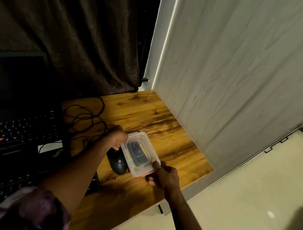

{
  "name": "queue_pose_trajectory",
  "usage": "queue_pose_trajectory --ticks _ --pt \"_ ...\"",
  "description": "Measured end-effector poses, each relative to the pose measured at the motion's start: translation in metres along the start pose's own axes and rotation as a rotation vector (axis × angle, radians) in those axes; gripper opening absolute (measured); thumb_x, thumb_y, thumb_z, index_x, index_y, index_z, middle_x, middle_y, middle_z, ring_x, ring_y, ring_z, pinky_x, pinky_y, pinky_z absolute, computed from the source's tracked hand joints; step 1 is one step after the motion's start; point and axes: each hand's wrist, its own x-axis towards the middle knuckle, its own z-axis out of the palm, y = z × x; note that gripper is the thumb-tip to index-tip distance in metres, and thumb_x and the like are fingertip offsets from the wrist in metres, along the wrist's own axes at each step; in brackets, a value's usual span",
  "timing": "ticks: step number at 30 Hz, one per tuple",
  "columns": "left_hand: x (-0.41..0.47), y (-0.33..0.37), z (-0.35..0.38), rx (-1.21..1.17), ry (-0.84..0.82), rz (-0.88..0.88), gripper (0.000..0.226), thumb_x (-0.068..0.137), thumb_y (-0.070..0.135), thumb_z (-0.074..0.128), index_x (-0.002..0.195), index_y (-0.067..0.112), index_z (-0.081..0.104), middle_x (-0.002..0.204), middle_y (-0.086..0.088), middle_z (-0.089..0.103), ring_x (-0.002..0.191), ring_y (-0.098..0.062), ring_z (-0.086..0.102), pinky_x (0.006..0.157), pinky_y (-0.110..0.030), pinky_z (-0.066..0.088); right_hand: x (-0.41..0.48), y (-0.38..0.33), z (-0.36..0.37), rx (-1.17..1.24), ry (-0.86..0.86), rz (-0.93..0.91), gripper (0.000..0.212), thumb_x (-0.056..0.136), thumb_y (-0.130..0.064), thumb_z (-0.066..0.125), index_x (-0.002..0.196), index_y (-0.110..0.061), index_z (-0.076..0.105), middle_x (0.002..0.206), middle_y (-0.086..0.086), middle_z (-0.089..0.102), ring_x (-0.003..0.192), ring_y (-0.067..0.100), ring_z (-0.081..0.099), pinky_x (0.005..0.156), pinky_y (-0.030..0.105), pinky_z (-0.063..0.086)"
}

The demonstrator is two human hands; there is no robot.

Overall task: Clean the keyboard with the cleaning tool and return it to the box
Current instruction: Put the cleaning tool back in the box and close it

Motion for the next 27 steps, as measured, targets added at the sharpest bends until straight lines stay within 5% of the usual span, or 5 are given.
queue_pose_trajectory --ticks 5,7,12,20,27 --pt "0.0 -0.001 0.002 -0.087 0.059 0.021 0.01 0.092 0.002 0.064 0.093 0.008 0.056 0.099 -0.015 0.058 0.093 -0.028 0.057 0.076 -0.036 0.049 0.0 0.006 0.001 -0.065 0.02 -0.026 0.049 0.087 -0.045 0.07 0.095 0.003 0.068 0.074 0.022 0.071 0.05 0.022 0.064 0.046 0.027 0.053" --pt "0.005 -0.005 0.005 -0.13 0.105 0.071 0.025 0.088 -0.004 0.065 0.075 0.014 0.051 0.091 -0.014 0.056 0.081 -0.024 0.054 0.068 -0.033 0.043 -0.001 0.005 0.001 -0.068 0.008 -0.03 0.047 0.086 -0.047 0.07 0.097 -0.001 0.069 0.075 0.02 0.072 0.054 0.024 0.066 0.046 0.027 0.053" --pt "0.004 -0.01 0.015 -0.074 0.228 0.233 0.03 0.084 -0.007 0.061 0.109 0.006 0.072 0.108 -0.013 0.07 0.1 -0.027 0.066 0.08 -0.03 0.051 -0.002 -0.006 0.004 -0.04 0.046 -0.021 0.036 0.088 -0.033 0.073 0.106 -0.005 0.061 0.078 0.015 0.075 0.055 0.021 0.071 0.044 0.025 0.054" --pt "-0.012 -0.011 0.016 0.145 0.34 0.317 0.029 0.083 0.003 0.068 0.102 0.022 0.078 0.102 -0.002 0.076 0.095 -0.019 0.071 0.08 -0.028 0.056 0.003 0.005 0.007 -0.421 0.141 -0.403 0.029 0.09 -0.041 0.066 0.115 -0.035 0.053 0.105 0.002 0.069 0.077 0.022 0.071 0.061 0.037 0.061" --pt "-0.015 -0.006 0.012 0.135 0.383 0.28 0.026 0.081 0.004 0.069 0.096 0.024 0.077 0.105 -0.003 0.075 0.096 -0.019 0.07 0.081 -0.031 0.058 0.0 -0.002 0.007 -0.452 0.066 -0.43 0.039 0.087 -0.023 0.071 0.101 -0.057 0.056 0.109 -0.002 0.07 0.084 0.022 0.066 0.078 0.045 0.056"
